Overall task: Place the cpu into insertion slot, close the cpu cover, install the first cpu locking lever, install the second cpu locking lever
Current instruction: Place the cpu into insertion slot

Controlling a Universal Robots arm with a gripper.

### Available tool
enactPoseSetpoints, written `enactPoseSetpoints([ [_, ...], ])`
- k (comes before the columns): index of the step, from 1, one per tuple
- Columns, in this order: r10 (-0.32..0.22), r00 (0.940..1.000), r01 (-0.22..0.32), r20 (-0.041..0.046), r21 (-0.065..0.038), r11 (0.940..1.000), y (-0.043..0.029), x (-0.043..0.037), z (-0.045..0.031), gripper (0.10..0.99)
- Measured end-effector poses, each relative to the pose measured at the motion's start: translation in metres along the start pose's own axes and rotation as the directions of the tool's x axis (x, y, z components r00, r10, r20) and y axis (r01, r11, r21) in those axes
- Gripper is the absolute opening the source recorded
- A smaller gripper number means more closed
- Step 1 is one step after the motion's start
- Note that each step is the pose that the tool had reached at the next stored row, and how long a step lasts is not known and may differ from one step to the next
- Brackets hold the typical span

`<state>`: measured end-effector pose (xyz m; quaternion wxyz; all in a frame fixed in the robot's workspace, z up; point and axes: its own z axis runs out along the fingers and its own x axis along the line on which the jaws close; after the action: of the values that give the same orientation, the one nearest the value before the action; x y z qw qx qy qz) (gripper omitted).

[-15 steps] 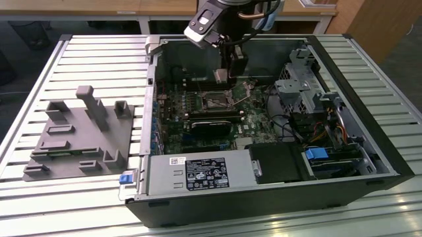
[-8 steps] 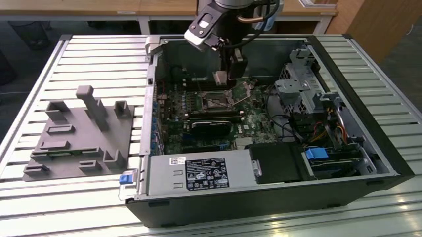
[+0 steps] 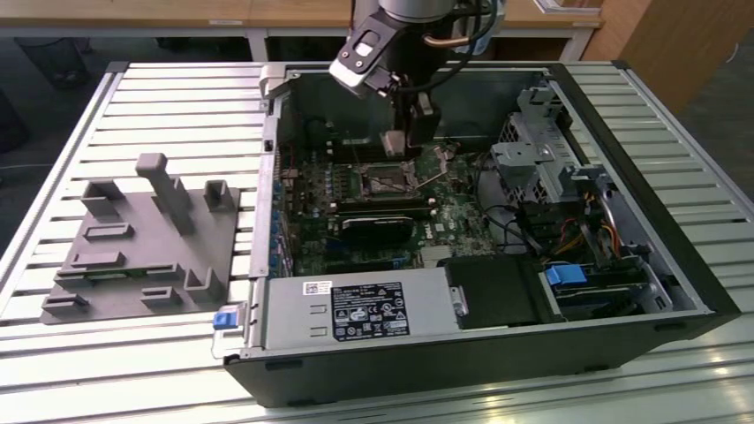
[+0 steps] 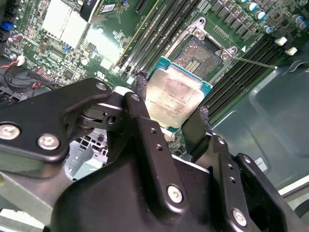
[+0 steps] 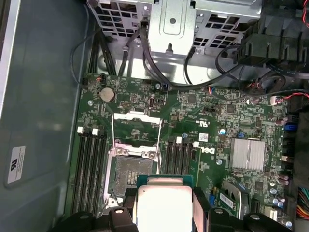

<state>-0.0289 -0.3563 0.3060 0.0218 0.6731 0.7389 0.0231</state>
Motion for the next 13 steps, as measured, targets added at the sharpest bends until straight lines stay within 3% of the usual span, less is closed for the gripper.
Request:
enactPoseSetpoints([
  [5, 0.0, 1.0, 0.0, 0.0004, 0.0, 1.0, -0.0003, 0.0, 0.0048, 0.541],
  [10, 0.004, 0.9999, -0.004, 0.0167, 0.001, 1.0, -0.0007, 0.0002, 0.0096, 0.541],
  [13, 0.004, 0.9998, -0.004, 0.02, 0.001, 1.0, -0.0009, 0.0005, 0.0132, 0.541],
])
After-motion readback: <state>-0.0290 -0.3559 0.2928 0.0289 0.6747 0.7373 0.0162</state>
